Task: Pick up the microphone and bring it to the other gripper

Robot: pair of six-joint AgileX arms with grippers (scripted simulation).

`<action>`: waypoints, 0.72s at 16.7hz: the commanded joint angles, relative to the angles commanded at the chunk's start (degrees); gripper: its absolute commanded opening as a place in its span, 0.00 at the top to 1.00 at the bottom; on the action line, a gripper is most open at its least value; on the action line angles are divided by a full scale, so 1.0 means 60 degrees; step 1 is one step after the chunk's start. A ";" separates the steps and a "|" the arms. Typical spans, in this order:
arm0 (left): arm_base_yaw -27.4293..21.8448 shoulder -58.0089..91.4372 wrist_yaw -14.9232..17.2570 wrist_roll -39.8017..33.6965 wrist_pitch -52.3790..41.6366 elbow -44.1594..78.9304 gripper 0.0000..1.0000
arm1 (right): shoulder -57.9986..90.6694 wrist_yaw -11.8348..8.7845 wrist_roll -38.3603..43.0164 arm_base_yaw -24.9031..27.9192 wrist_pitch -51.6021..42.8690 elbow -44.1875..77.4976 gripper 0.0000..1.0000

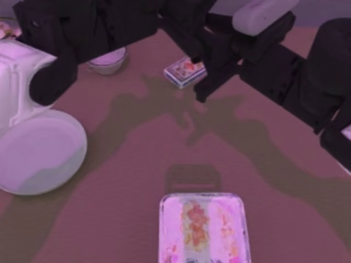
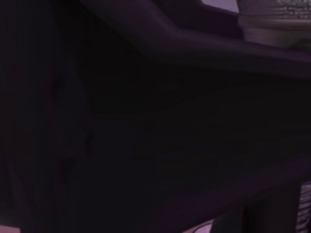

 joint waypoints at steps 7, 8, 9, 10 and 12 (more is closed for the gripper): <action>0.0000 0.0000 0.0000 0.0000 0.0000 0.0000 1.00 | 0.0000 0.0000 0.0000 0.0000 0.0000 0.0000 1.00; 0.0000 0.0000 0.0000 0.0000 0.0000 0.0000 1.00 | 0.0000 0.0000 0.0000 0.0000 0.0000 0.0000 1.00; 0.0000 0.0000 0.0000 0.0000 0.0000 0.0000 1.00 | 0.0000 0.0000 0.0000 0.0000 0.0000 0.0000 0.92; 0.0000 0.0000 0.0000 0.0000 0.0000 0.0000 1.00 | 0.0000 0.0000 0.0000 0.0000 0.0000 0.0000 0.85; 0.0000 0.0000 0.0000 0.0000 0.0000 0.0000 1.00 | 0.0000 0.0000 0.0000 0.0000 0.0000 0.0000 0.70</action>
